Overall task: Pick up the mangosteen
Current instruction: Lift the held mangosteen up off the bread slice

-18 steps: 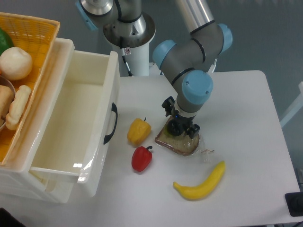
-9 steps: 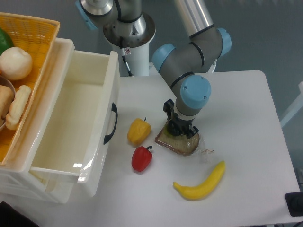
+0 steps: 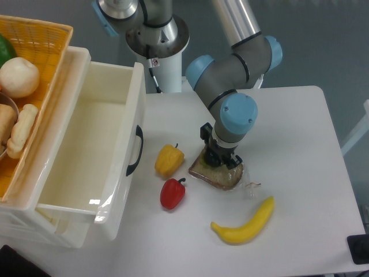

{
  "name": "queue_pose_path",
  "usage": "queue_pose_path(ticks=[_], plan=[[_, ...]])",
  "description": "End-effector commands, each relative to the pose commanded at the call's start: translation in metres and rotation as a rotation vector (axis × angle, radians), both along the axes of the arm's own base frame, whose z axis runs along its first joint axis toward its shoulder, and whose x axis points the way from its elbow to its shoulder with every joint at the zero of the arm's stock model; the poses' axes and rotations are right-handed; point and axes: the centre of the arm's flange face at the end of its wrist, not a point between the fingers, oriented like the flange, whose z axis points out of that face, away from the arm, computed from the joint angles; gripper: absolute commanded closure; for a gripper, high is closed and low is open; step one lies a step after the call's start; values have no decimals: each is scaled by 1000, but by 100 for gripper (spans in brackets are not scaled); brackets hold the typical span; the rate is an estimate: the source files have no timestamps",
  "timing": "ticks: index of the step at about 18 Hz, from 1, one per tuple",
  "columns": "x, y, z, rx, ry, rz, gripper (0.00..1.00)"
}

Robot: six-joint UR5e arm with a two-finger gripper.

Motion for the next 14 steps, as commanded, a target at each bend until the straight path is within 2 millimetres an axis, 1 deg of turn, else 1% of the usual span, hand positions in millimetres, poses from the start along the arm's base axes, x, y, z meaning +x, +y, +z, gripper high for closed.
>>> queue_pose_path(ticks=[3,5,8,10,11,12,14], plan=[[-10,0,14,14,20,3,82],[-20,-3,24,26,34,16,82],[-26,-1,35,38,52,19,82],[-34,0,45,52,73,27,82],[-39,-2,51,60,82,36,82],[-44,0,58,73,92,41,86],[-56,5,78,116,118,50,88]])
